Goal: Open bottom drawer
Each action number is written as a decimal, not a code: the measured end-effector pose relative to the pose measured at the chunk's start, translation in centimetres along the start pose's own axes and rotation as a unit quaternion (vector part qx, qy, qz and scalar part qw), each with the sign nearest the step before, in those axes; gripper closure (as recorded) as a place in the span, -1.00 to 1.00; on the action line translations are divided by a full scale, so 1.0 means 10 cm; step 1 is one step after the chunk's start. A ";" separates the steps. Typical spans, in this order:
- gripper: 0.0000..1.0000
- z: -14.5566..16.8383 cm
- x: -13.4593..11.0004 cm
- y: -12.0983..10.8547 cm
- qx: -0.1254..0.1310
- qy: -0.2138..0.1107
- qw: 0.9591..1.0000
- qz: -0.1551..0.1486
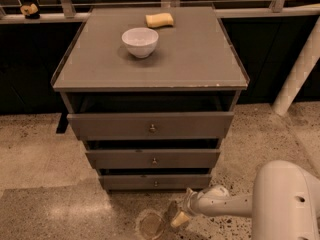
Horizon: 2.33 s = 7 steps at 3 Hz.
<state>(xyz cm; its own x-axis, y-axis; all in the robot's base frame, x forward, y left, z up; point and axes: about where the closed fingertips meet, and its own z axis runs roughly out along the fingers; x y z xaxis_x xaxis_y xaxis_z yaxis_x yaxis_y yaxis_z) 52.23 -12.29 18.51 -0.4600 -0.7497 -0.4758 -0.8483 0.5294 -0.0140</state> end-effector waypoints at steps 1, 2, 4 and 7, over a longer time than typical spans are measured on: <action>-1.00 -0.31 -0.15 -0.30 0.038 -0.019 0.999 -0.018; -1.00 -0.37 -0.35 -0.54 0.071 -0.038 0.997 0.001; -1.00 0.29 -0.63 -0.74 0.106 -0.053 0.993 -0.005; -1.00 0.73 -0.61 -0.91 0.134 -0.023 0.991 0.015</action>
Offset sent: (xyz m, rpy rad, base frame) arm 0.0568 0.0286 0.0638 -0.0916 -0.3406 -0.0536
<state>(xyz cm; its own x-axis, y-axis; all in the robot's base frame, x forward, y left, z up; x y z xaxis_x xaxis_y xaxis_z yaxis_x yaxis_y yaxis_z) 64.67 -9.66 15.11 -0.4660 -0.7170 -0.5185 -0.7318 0.6417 -0.2297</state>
